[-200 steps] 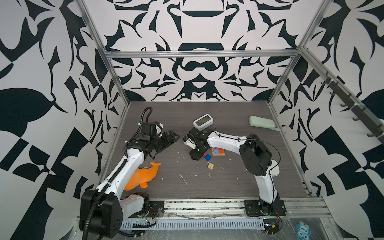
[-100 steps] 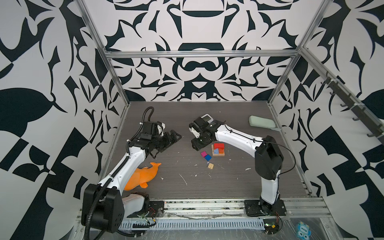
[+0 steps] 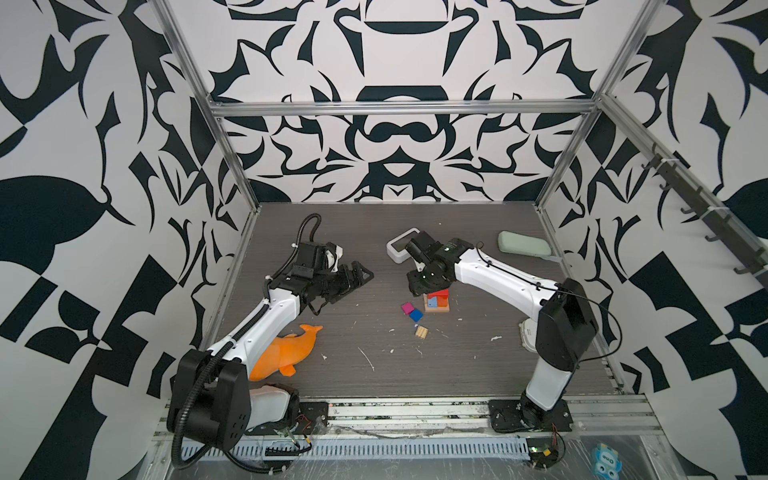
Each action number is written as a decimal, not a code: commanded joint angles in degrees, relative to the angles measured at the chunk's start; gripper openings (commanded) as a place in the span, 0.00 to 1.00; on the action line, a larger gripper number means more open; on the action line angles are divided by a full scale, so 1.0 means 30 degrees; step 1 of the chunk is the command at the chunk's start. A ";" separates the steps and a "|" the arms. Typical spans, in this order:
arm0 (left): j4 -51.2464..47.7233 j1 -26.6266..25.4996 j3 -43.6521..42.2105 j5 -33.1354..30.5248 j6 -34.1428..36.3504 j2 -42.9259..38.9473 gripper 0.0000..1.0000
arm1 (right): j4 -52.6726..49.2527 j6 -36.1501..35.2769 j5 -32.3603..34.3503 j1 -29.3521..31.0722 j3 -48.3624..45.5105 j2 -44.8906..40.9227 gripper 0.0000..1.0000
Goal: Build the wood block tower
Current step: 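Lift the lime green block with the right gripper over the red arch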
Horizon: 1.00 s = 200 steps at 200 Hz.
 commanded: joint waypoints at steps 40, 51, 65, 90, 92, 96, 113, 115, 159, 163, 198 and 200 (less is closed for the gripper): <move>0.0736 -0.0503 0.0390 0.0361 0.0015 0.0677 0.94 | -0.0351 0.2158 0.1116 -0.0661 -0.1299 -0.1540 0.54; 0.0760 -0.0546 0.0390 0.0376 -0.0008 0.0670 0.94 | -0.0344 0.2405 0.1170 -0.0755 -0.1444 -0.1603 0.54; 0.0846 -0.0552 0.0362 0.0336 -0.0041 0.0605 0.94 | -0.0330 0.2701 0.1264 -0.0788 -0.1661 -0.1634 0.54; 0.1102 -0.0599 0.0301 0.0390 -0.0189 0.0646 0.94 | -0.0083 0.3159 0.1375 -0.0846 -0.2182 -0.1648 0.54; 0.1113 -0.0599 0.0323 0.0405 -0.0168 0.0648 0.94 | -0.0042 0.3201 0.1371 -0.0852 -0.2212 -0.1659 0.54; 0.1117 -0.0599 0.0343 0.0433 -0.0189 0.0690 0.94 | 0.0003 0.3253 0.1430 -0.0872 -0.2279 -0.1647 0.54; 0.1117 -0.0604 0.0433 0.0509 -0.0180 0.0852 0.94 | 0.0246 0.3348 0.1528 -0.0970 -0.2511 -0.1678 0.54; 0.1117 -0.0608 0.0459 0.0537 -0.0188 0.0853 0.94 | 0.0275 0.3351 0.1534 -0.0985 -0.2529 -0.1689 0.54; 0.1141 -0.0675 0.0392 0.0446 -0.0213 0.0872 0.94 | 0.0627 0.3323 0.1447 -0.1437 -0.2721 -0.1560 0.54; 0.1161 -0.0679 0.0390 0.0430 -0.0220 0.0865 0.94 | 0.0665 0.3330 0.1422 -0.1493 -0.2721 -0.1532 0.54; 0.1235 -0.0713 0.0364 0.0424 -0.0283 0.0912 0.94 | 0.0962 0.3323 0.1236 -0.1665 -0.2641 -0.1231 0.54; 0.1235 -0.0716 0.0361 0.0421 -0.0302 0.0897 0.94 | 0.0967 0.3323 0.1241 -0.1650 -0.2635 -0.1204 0.54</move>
